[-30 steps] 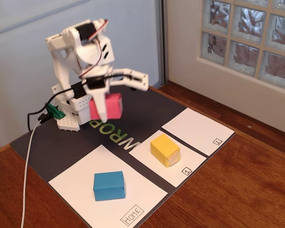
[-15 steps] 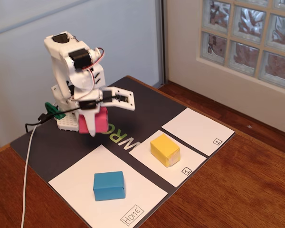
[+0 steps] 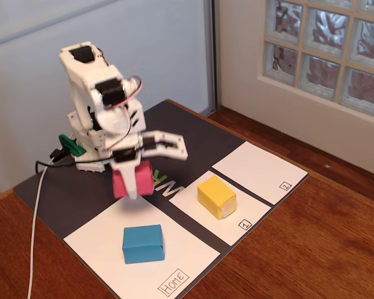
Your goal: Move box red to home
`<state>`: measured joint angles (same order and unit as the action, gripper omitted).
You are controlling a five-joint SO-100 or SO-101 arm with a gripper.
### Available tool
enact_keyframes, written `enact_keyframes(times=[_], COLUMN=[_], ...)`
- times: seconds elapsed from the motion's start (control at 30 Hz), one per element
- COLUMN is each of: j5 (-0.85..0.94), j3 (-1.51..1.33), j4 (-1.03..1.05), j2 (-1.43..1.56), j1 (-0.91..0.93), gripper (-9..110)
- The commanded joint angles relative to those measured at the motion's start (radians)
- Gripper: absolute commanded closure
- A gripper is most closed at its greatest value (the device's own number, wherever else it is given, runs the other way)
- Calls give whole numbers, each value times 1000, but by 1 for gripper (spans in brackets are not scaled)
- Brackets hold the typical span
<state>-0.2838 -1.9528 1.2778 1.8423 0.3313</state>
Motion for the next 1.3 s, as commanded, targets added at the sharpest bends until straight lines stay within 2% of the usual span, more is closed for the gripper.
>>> enact_keyframes(times=[0.0, 0.6, 1.07, 1.27], j5=[9, -34, -46, -58], j3=[8, 100, 176, 169], j4=[-48, -137, -166, -155], j2=[-35, -342, -437, -431], j1=[32, 74, 55, 40], gripper=[102, 102, 101, 78])
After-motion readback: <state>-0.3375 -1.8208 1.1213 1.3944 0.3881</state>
